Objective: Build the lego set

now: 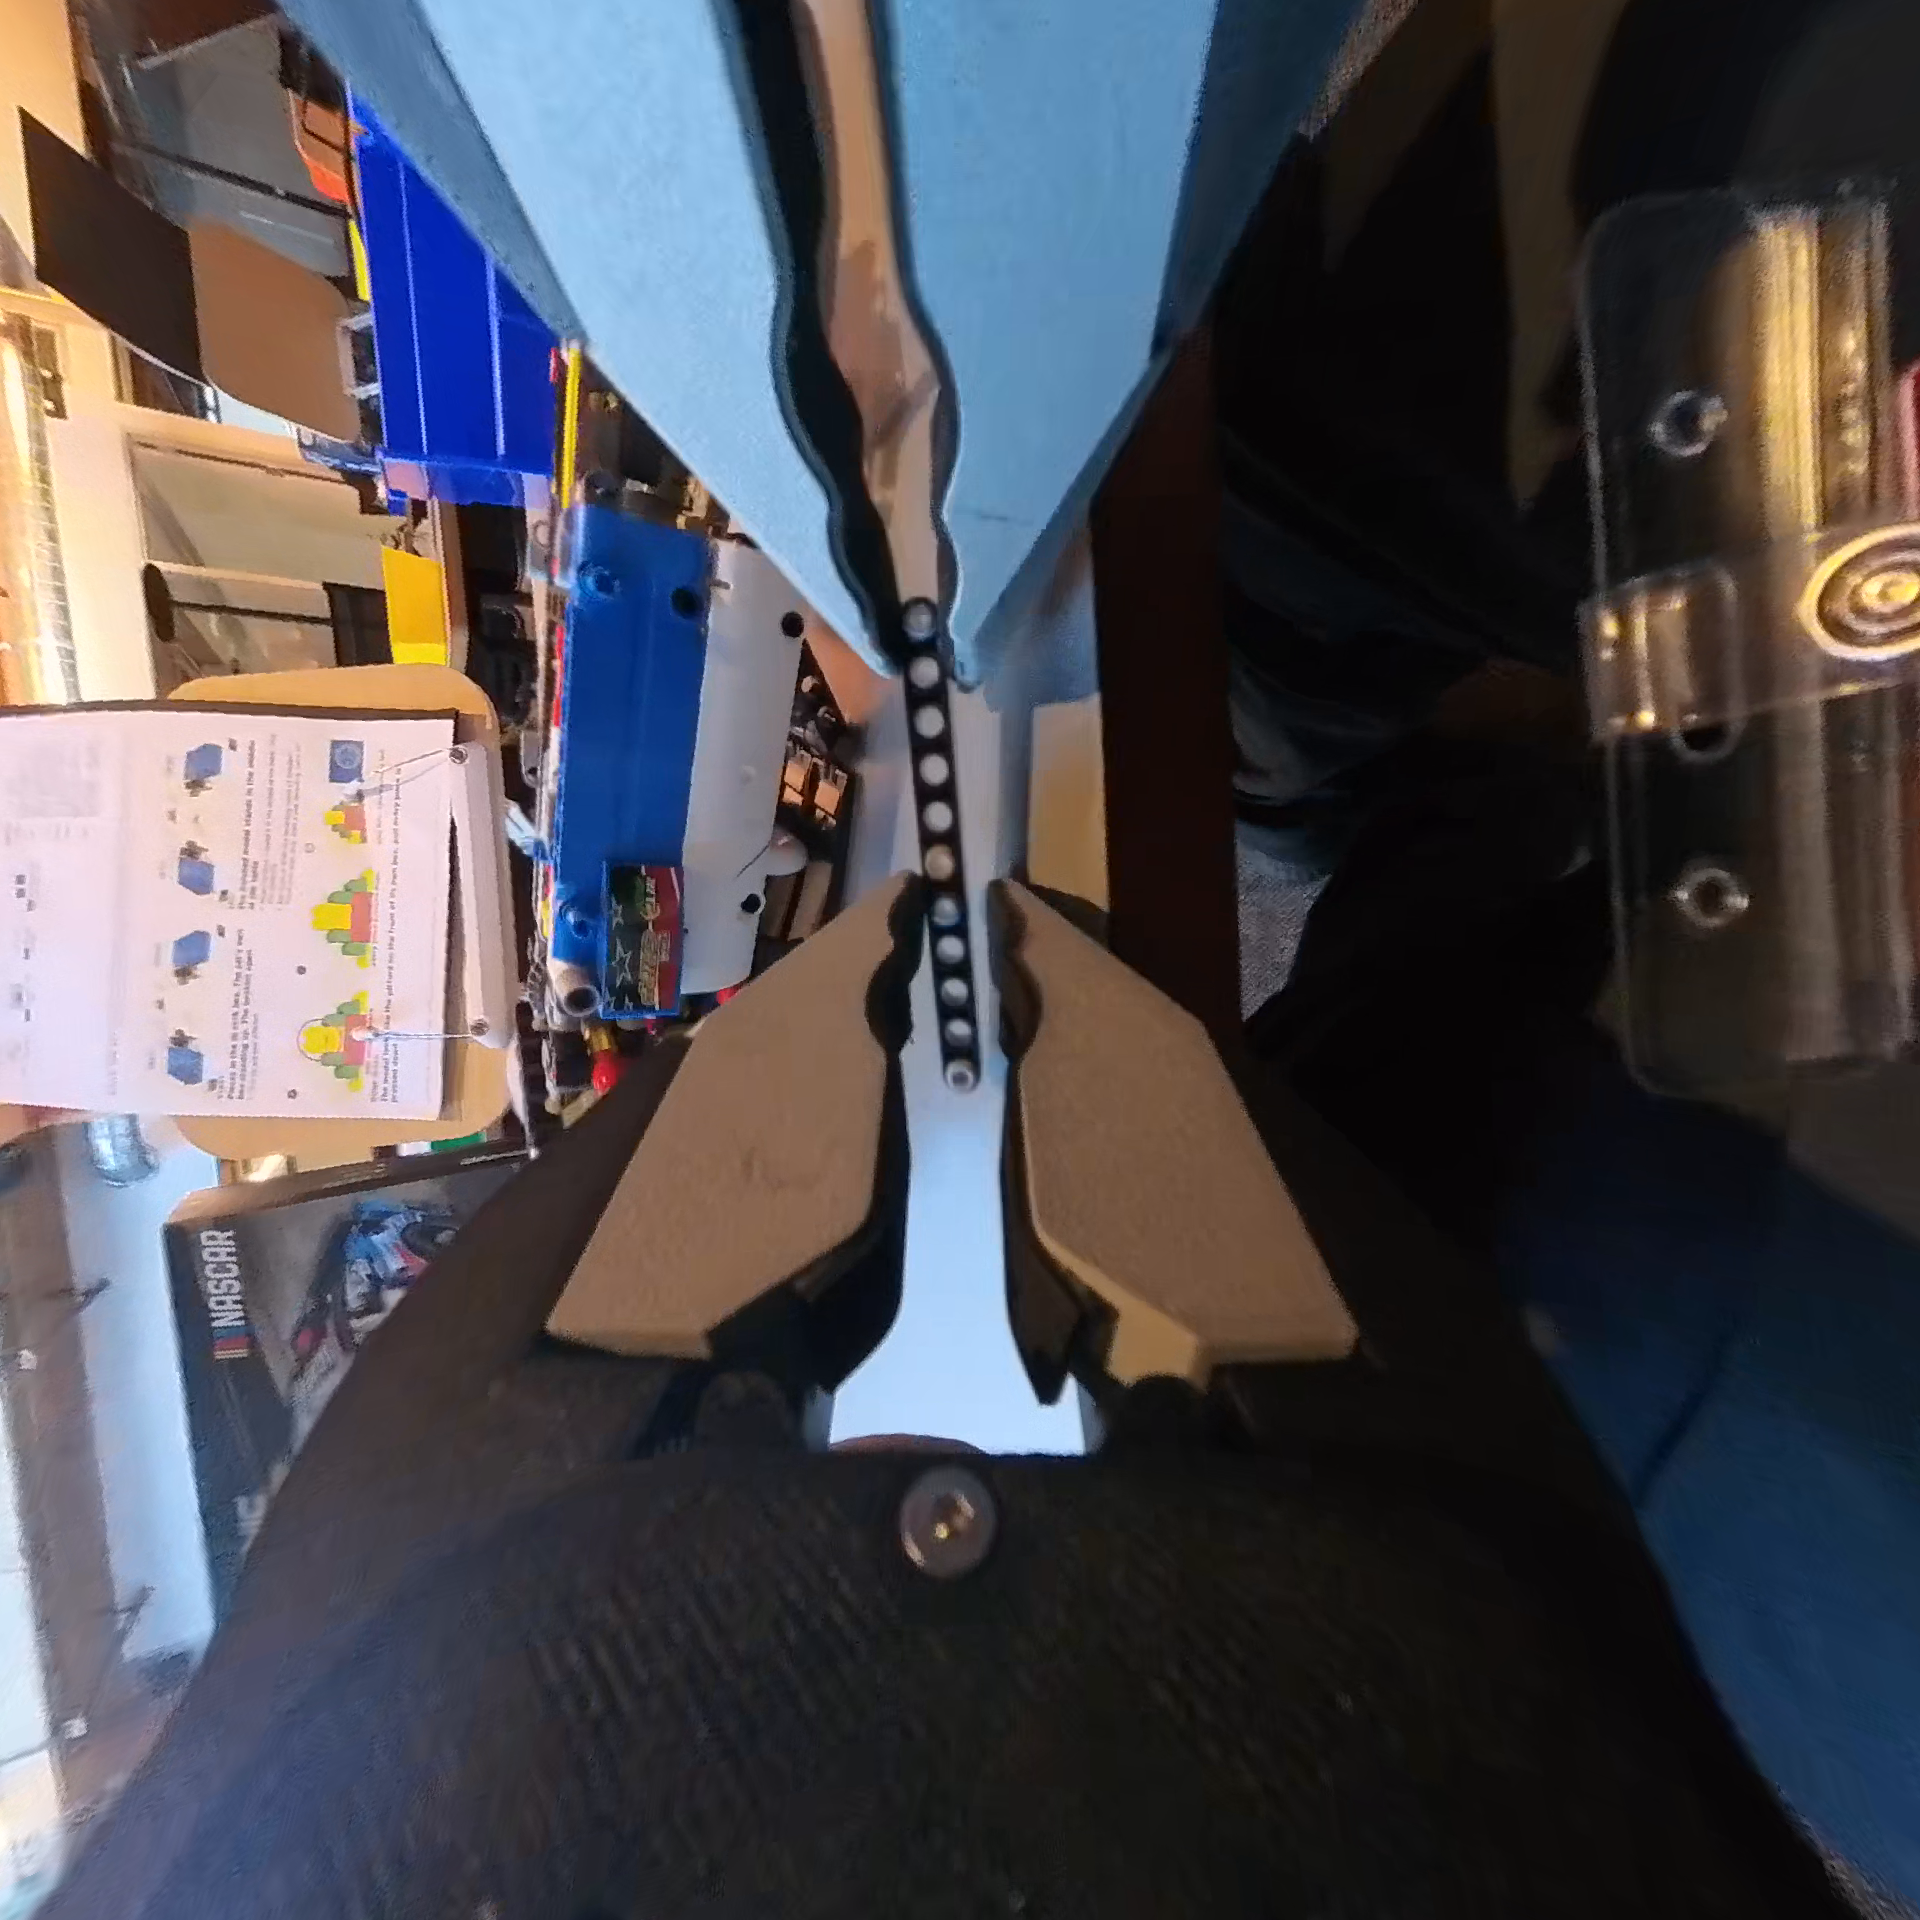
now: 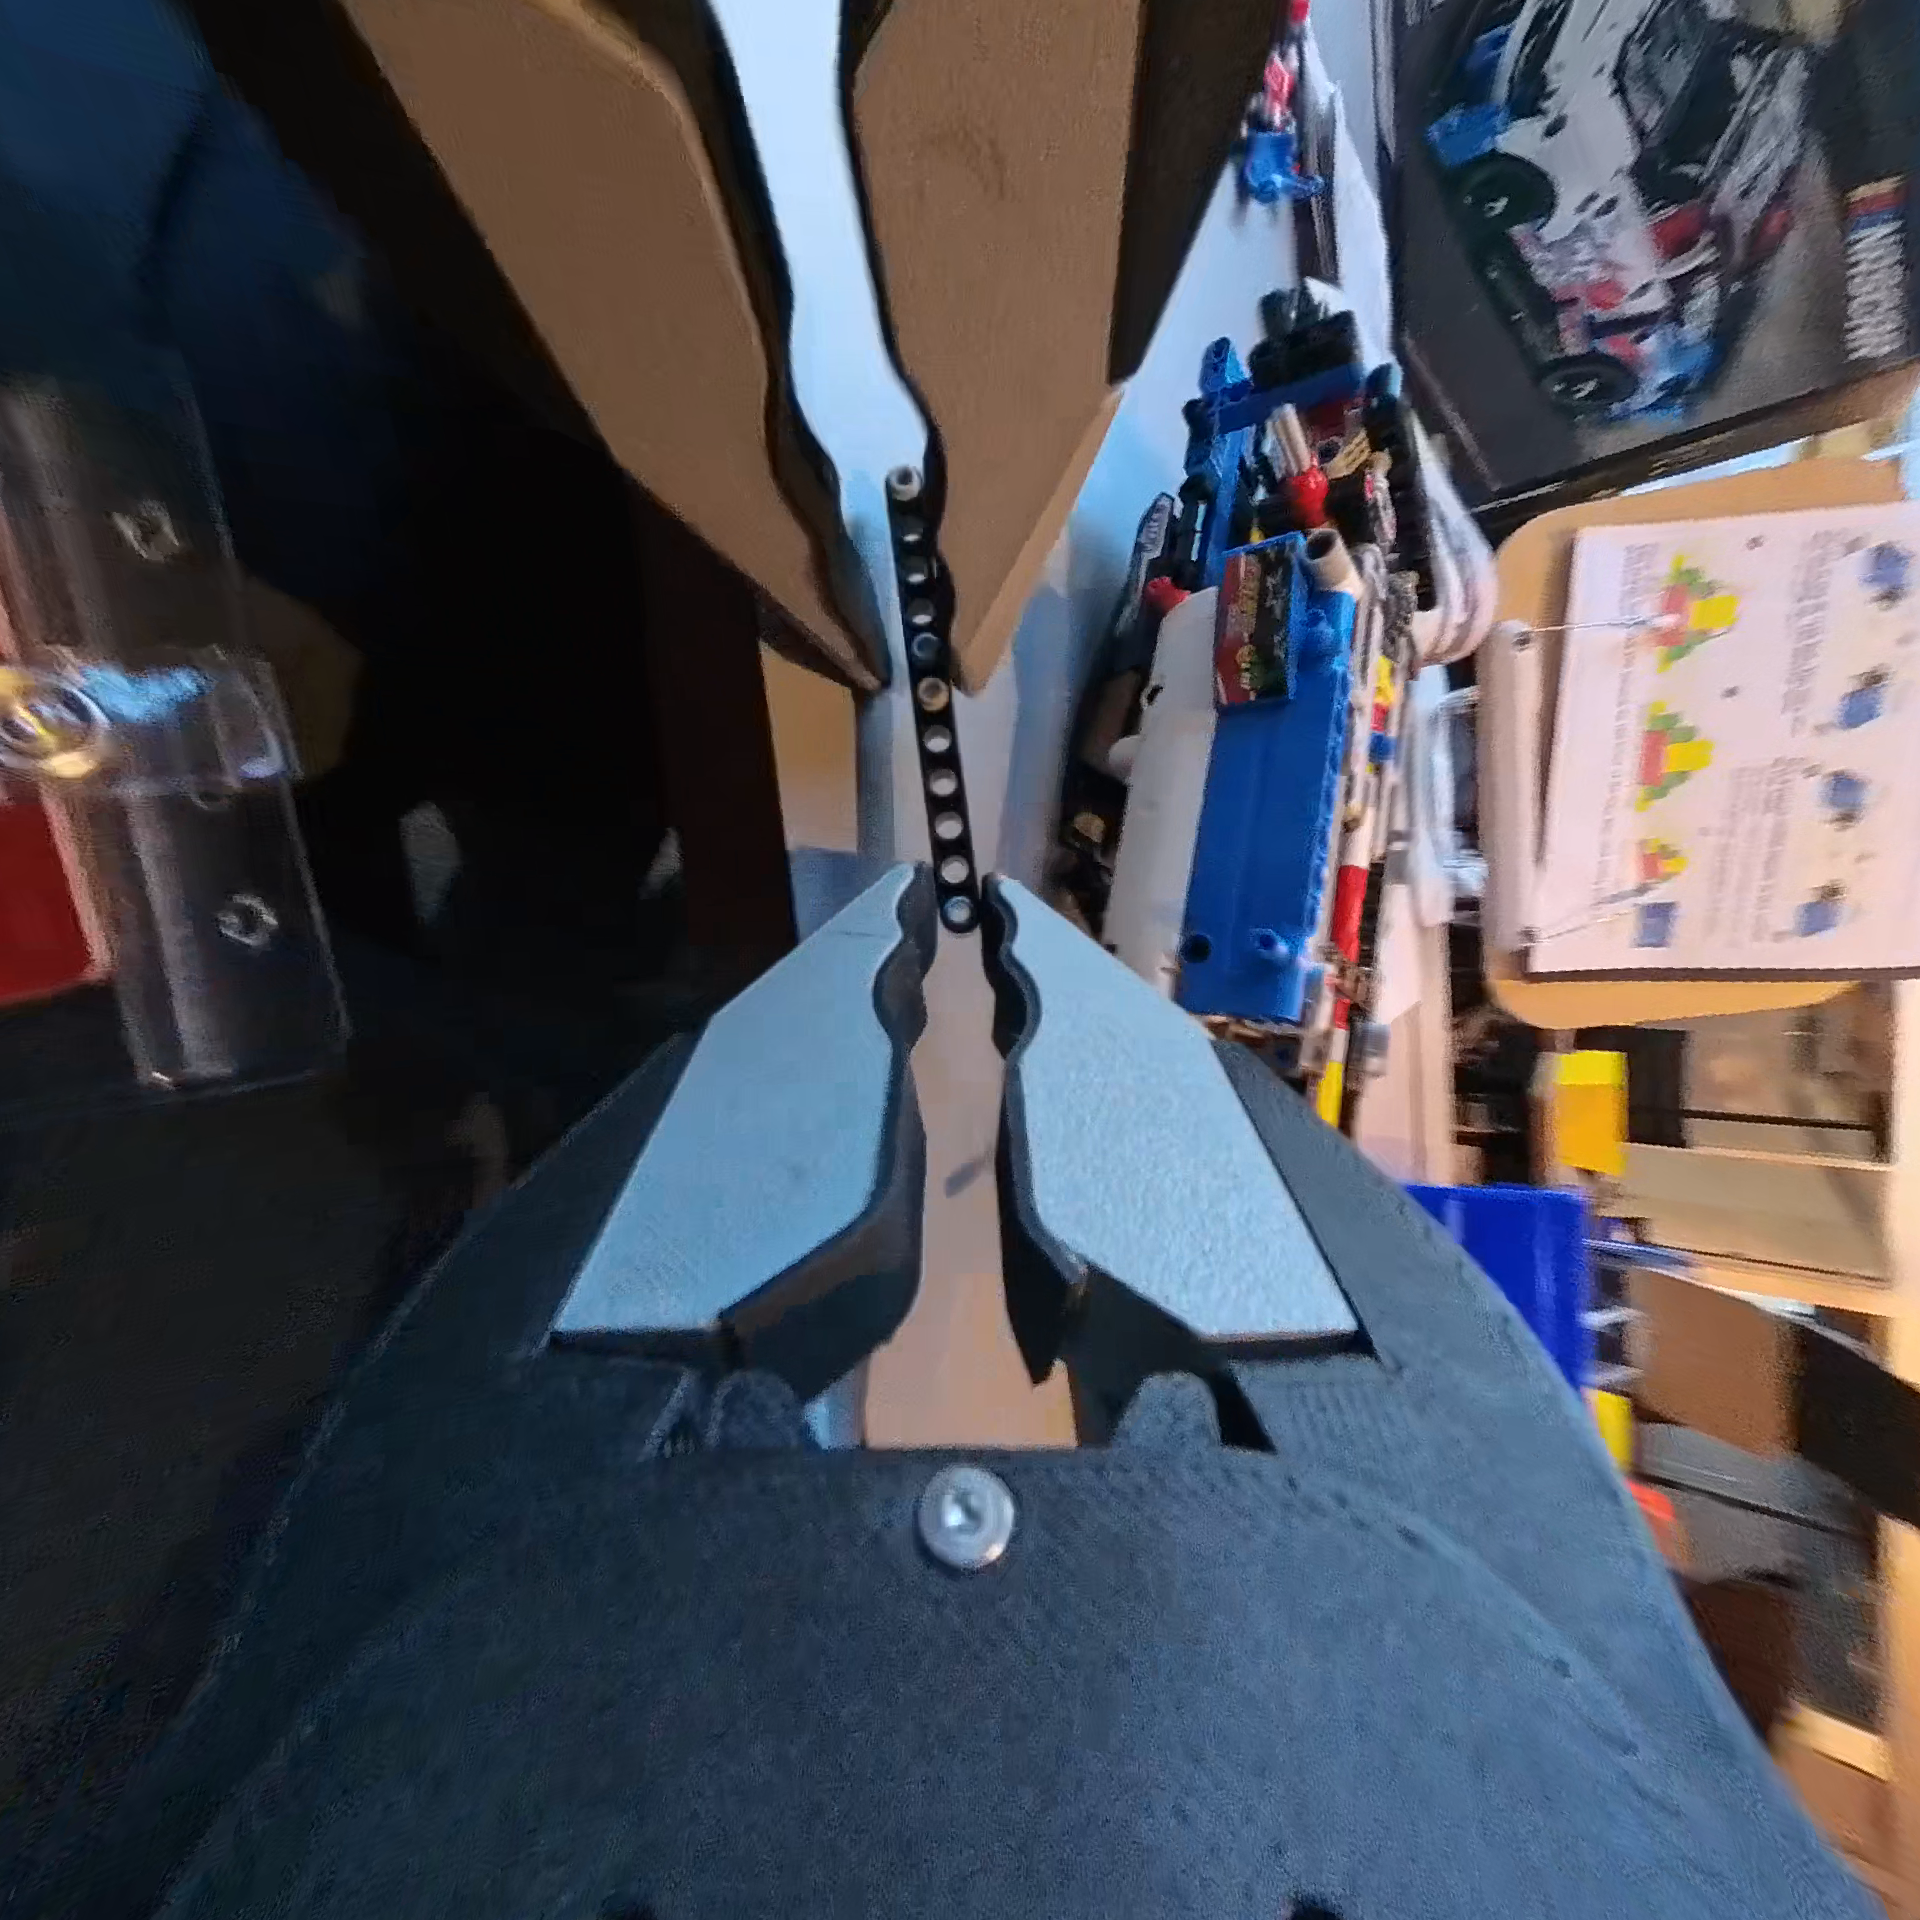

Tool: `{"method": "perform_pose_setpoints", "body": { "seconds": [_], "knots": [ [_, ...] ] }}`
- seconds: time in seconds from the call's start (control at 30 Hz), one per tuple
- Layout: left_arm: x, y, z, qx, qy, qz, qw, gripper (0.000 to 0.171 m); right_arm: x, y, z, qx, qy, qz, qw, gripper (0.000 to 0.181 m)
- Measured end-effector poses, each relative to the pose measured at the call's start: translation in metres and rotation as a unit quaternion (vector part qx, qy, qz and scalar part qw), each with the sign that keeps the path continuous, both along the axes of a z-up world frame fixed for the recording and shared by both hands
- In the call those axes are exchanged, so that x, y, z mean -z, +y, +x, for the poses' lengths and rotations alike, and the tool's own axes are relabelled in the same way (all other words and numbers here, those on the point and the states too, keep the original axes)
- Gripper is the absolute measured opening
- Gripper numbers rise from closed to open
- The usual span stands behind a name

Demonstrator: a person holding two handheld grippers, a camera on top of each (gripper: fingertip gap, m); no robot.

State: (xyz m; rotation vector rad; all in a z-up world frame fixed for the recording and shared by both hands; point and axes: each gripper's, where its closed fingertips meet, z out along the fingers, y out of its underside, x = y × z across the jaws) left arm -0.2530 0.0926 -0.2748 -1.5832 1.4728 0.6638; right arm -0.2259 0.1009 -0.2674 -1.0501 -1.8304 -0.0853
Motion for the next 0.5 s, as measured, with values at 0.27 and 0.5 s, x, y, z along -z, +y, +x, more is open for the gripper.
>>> {"method": "perform_pose_setpoints", "body": {
  "seconds": [0.27, 0.5],
  "knots": [
    [-0.0028, -0.0054, 0.0062, -0.031, -0.166, -0.151, 0.974, 0.028, -0.0006, 0.0081, 0.0001, -0.021, -0.027, 0.09, 0.995, 0.006],
    [-0.0019, 0.0009, 0.0032, -0.019, -0.178, -0.174, 0.968, 0.0, 0.0073, 0.0099, 0.0038, -0.044, -0.055, 0.142, 0.987, 0.007]
  ]
}}
